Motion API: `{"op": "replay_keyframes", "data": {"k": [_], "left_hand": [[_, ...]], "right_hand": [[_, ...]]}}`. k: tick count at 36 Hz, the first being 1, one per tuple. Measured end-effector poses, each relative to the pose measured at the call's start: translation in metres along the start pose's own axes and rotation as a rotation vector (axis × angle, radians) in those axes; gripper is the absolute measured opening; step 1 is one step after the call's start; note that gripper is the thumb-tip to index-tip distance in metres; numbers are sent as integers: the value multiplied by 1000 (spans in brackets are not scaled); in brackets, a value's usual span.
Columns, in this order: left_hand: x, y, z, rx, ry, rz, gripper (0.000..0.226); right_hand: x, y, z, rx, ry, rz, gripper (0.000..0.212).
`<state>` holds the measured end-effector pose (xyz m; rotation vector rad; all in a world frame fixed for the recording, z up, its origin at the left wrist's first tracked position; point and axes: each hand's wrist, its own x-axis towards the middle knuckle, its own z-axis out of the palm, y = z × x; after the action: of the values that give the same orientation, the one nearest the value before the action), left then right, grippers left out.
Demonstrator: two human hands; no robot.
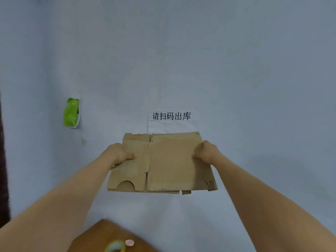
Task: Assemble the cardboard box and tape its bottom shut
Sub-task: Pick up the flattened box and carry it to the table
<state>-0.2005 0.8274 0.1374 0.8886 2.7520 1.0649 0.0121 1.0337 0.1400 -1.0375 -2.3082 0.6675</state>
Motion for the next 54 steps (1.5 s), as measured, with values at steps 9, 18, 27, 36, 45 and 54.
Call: {"op": "replay_keyframes", "data": {"k": [9, 18, 27, 36, 45, 54], "left_hand": [[35, -15, 8, 115, 121, -114, 53], [74, -54, 2, 159, 214, -246, 55], [128, -114, -4, 88, 402, -394, 63], [132, -200, 38, -146, 553, -552, 76], [86, -279, 84, -265, 701, -772, 59], [32, -321, 167, -254, 712, -933, 41]], "right_hand": [[77, 10, 49, 166, -153, -71, 53], [149, -17, 121, 235, -292, -198, 52], [212, -74, 214, 357, -411, -360, 57], [233, -72, 329, 593, -743, -322, 71], [231, -65, 449, 725, -1162, -127, 61], [194, -42, 548, 682, -1393, -21, 72]]}}
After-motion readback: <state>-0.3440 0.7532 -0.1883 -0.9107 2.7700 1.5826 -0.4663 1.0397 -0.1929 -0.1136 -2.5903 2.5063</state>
